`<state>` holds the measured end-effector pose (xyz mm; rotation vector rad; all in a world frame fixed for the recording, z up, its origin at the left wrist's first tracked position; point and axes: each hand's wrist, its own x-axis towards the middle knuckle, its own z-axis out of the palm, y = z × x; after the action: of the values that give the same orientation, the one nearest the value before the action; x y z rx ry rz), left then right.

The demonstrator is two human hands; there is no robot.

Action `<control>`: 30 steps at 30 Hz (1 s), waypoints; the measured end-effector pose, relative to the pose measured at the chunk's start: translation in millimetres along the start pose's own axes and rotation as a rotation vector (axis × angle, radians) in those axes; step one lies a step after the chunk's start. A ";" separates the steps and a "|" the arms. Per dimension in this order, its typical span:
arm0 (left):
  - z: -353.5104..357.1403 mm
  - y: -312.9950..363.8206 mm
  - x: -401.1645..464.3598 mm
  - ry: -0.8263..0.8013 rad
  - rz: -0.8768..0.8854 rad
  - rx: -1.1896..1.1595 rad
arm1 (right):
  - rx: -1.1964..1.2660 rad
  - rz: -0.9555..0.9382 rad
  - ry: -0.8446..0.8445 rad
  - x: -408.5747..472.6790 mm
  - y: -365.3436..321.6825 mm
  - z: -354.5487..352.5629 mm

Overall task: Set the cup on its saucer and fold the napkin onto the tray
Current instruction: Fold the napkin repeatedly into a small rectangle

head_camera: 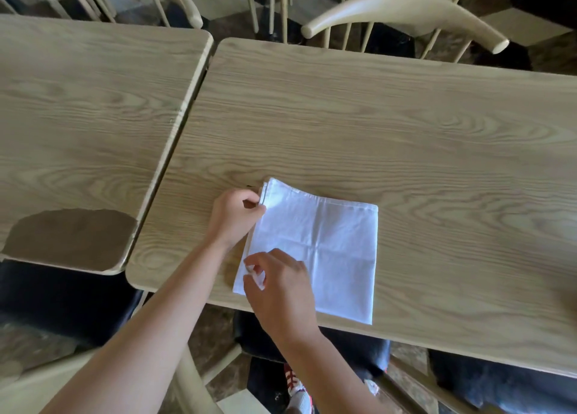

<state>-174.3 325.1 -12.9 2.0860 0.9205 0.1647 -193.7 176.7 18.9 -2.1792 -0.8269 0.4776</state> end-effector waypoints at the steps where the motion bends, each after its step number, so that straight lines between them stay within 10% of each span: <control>1: 0.2 -0.8 0.2 0.011 -0.011 -0.011 | -0.031 -0.014 0.015 -0.5 0.5 5.6; 14: 9.0 -5.1 -4.4 0.141 0.021 0.027 | -0.278 -0.248 0.121 -10.5 43.0 39.2; 23: 74.1 31.6 -43.9 0.062 0.136 0.012 | -0.641 -0.138 -0.153 -57.3 136.2 -46.5; 30: 130.3 40.1 -61.8 0.006 0.478 0.508 | -0.442 -0.093 0.002 -58.1 146.2 -70.3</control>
<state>-142.9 185.1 -55.6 2.7584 0.4763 0.1988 -136.5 25.5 -40.8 -2.5228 -1.1105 0.2622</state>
